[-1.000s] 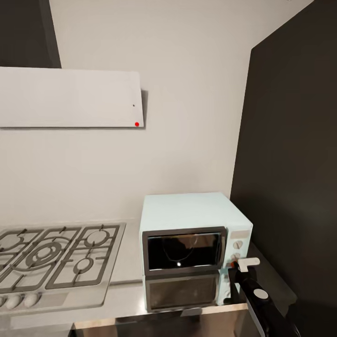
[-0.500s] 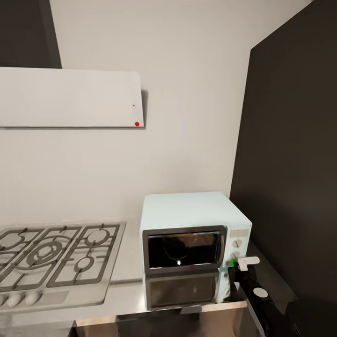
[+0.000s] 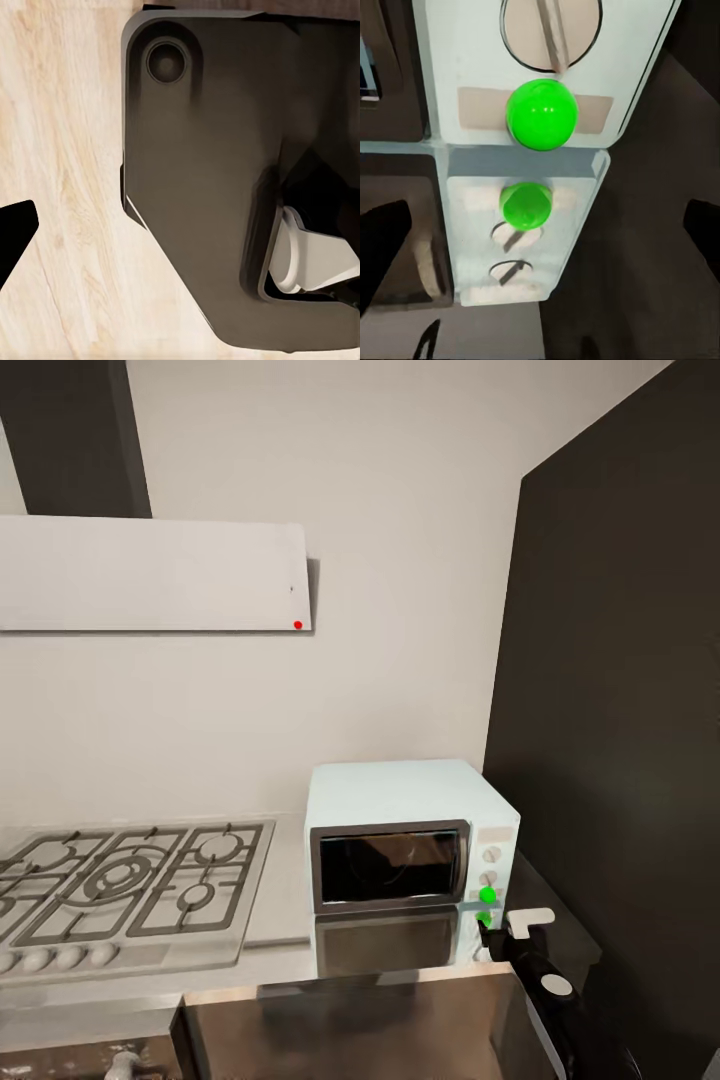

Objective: In the kitchen, take the popcorn bag from the countertop, put it into the microwave, and heat it until the popcorn is cooked so the cooked popcorn ends up inside the bag.

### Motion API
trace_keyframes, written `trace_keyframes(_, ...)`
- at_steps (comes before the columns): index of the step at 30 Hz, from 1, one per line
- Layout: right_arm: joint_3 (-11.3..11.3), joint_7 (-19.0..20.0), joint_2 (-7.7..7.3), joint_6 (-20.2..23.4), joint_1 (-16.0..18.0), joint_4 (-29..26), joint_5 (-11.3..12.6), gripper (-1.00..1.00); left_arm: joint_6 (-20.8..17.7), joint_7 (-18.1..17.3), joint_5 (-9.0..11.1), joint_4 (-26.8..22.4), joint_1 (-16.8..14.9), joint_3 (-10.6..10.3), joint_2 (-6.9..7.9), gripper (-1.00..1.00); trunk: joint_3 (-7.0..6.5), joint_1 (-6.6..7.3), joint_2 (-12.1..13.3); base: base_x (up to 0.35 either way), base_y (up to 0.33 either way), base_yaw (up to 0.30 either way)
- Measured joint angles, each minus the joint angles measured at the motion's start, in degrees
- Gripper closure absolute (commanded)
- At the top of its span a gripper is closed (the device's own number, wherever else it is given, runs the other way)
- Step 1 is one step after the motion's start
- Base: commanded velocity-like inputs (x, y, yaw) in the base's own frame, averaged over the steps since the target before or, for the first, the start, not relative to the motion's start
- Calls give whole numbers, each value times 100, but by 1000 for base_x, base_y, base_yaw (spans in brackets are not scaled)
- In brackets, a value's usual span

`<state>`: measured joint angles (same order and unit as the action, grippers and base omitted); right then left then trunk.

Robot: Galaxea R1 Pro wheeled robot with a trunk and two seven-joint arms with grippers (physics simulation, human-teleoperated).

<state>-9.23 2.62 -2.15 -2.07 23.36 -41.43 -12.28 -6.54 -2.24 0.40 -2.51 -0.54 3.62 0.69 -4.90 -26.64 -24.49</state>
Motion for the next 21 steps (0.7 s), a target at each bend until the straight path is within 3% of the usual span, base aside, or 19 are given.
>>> trace_keyframes(17, 6, 0, 0, -254, 0, 80, -1, -100, -3, 0, 0, 1, 0, -2, 0, -100, -102, 0, -1, 0, 0, 0)
trace_keyframes(21, 7, 0, 0, -263, 0, 87, -1, -100, -3, 1, 0, 0, -1, -1, 0, -100, -140, -3, 0, -203, 0, 0)
